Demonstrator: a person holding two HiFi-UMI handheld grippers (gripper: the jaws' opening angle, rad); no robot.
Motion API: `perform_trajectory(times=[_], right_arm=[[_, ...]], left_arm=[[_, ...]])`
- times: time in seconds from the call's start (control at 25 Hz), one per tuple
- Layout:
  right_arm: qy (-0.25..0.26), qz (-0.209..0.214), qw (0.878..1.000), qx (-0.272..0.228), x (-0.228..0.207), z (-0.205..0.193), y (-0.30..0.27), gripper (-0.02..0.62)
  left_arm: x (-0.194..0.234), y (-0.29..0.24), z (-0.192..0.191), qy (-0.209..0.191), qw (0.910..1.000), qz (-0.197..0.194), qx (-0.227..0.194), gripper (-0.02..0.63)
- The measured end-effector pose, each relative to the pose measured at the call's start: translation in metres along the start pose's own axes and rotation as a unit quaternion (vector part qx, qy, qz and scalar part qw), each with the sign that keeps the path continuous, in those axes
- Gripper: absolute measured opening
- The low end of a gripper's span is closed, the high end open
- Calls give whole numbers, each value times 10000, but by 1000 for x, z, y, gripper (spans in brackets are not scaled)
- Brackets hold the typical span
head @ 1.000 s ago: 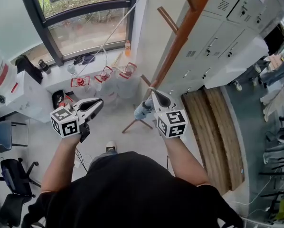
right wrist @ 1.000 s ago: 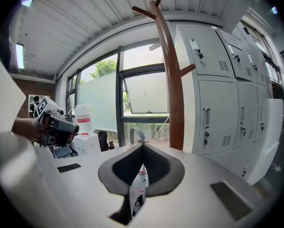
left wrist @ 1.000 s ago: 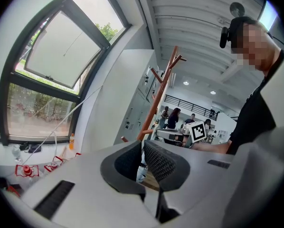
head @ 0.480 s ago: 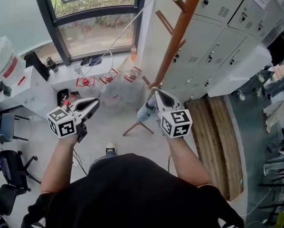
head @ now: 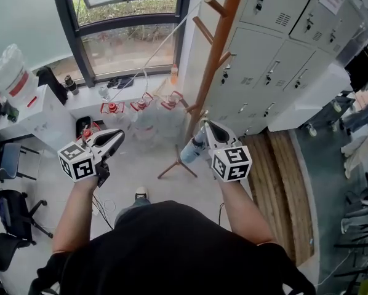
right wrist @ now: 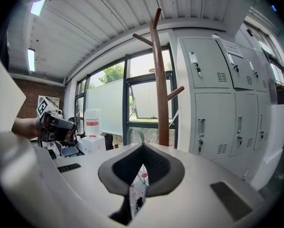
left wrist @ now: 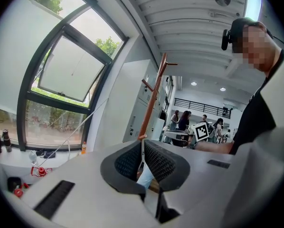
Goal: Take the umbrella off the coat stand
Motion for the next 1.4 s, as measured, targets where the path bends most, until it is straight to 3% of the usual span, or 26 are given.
perform_trajectory(times=[0.72,1.4], right_arm=[[-49,-407,9992,12,-2,-11,84,14],[-83,-427,9991,-13,20,-15,104,14]], left_arm=[[-51,15,-22,40,9998,-172,-38,37],[-63,43,-35,-40,9999,-83,-43,37]])
Point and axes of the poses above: the fingertips, and each gripper's own axes: y backward along the fingers, x to its left, z out of its top, the point moved 5 cm from there along y, backward along the fingers, and after that the axes turned 10 degrees about -x, right-handed, at the moved point
